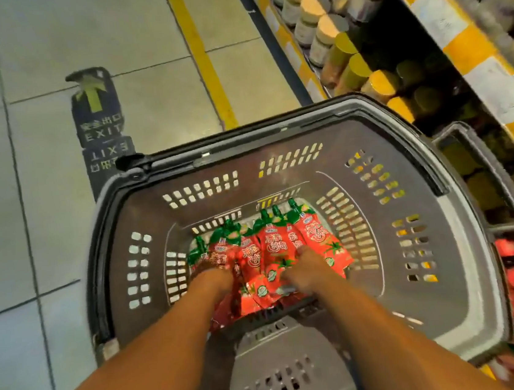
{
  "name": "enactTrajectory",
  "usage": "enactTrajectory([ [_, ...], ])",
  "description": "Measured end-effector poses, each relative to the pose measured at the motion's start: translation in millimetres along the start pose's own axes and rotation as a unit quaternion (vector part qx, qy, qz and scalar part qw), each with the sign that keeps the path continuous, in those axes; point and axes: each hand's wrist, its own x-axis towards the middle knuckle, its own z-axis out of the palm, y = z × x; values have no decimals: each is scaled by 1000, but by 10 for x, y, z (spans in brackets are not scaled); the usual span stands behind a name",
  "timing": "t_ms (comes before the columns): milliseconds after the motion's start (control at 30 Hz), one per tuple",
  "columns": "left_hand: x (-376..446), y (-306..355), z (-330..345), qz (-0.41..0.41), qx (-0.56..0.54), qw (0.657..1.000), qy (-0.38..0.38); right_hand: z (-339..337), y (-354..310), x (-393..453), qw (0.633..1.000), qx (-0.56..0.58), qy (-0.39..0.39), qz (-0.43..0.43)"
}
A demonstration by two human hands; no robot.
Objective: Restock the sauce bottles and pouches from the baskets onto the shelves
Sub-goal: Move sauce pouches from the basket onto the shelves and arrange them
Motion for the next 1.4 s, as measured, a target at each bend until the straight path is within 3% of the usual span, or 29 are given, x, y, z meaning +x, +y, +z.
enactTrajectory([
  [200, -96, 7, -78, -57, 23, 998, -18, 67, -28, 110, 996, 61, 58, 39],
  [400, -86, 38, -77, -54, -86, 995, 2, 45, -24, 137, 992, 107, 30, 63],
  [567, -245, 96, -125, -16, -167, 985, 39, -131, -62, 40, 984, 160, 3, 74],
  [667, -402, 152, -240, 22, -213, 976, 49, -298, -87, -144, 962, 260, 18, 83],
  [767, -593, 177, -404, 62, -228, 971, 40, -484, -112, -406, 947, 304, -48, 88],
  [967, -1161, 165, -726, 114, -329, 937, 13, -911, -111, -935, 944, 318, -79, 39],
  [1200, -1984, 267, -891, 167, -465, 867, -73, -1501, 68, -1878, 926, 376, -21, -35],
  [1400, -2751, 831, -867, 301, -472, 823, -96, -1972, 634, -2788, 861, 492, 71, -104],
])
